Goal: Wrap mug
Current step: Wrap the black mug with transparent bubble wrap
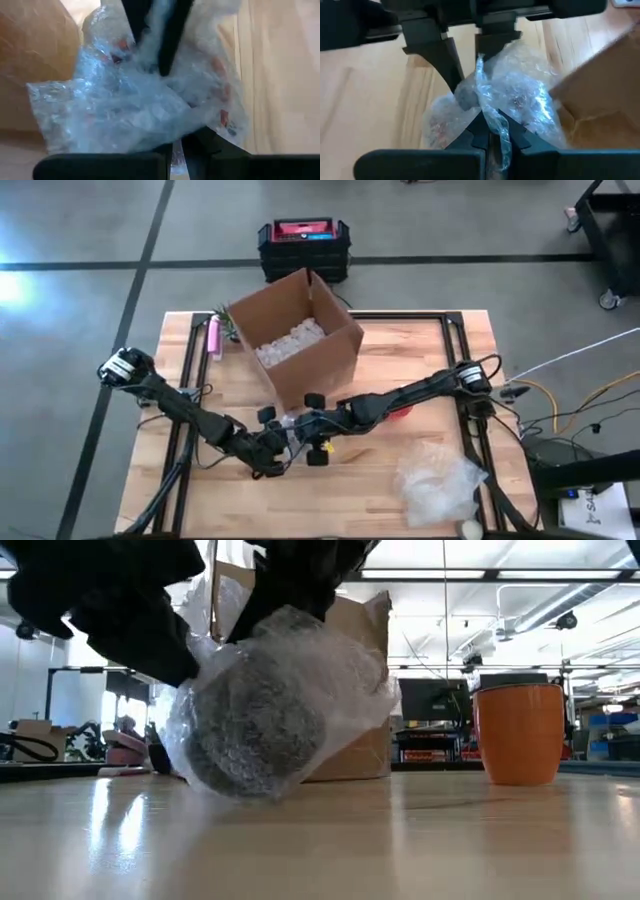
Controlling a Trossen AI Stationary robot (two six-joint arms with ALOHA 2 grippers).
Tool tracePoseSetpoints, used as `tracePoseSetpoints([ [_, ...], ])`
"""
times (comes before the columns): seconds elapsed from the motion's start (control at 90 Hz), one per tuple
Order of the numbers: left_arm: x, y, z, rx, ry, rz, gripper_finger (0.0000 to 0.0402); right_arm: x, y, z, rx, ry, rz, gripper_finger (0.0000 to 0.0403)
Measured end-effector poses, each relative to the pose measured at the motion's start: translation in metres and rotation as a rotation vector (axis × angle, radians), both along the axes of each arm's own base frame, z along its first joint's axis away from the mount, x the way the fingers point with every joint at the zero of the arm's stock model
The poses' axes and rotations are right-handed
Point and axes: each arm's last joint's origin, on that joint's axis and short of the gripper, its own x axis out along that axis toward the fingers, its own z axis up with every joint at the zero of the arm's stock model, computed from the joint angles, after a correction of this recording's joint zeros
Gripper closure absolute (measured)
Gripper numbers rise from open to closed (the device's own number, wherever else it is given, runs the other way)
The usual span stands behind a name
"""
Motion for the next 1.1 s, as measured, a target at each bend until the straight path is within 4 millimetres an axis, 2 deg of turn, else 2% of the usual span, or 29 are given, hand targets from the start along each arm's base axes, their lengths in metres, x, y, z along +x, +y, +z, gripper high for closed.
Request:
tracePoseSetpoints([
  [0.144,0.004,0.003,0.009,0.015,-0.020,-0.012,0.0381,-0.005,-0.001,0.015,0.004,-0.018,0.009,0.0401],
  [0.278,0.017,0.011,0.015,-0.002,-0.016,-0.049,0.0381,-0.011,-0.004,0.024,-0.003,-0.010,0.014,0.0401],
  [0.533,0.037,0.035,0.004,-0.019,0.037,-0.027,0.0381,-0.016,-0.009,0.018,-0.004,0.070,-0.019,0.0401],
  [0.733,0.044,0.036,0.001,-0.030,0.012,-0.033,0.0381,-0.030,-0.012,0.036,0.042,0.124,-0.085,0.0395],
  [0.922,0.047,0.035,0.006,-0.043,-0.022,-0.047,0.0381,-0.032,-0.018,0.037,0.050,0.143,-0.103,0.0335],
  [1.1,0.048,0.034,0.007,-0.044,-0.024,-0.050,0.0381,-0.041,-0.020,0.056,0.146,0.151,-0.030,0.0254],
])
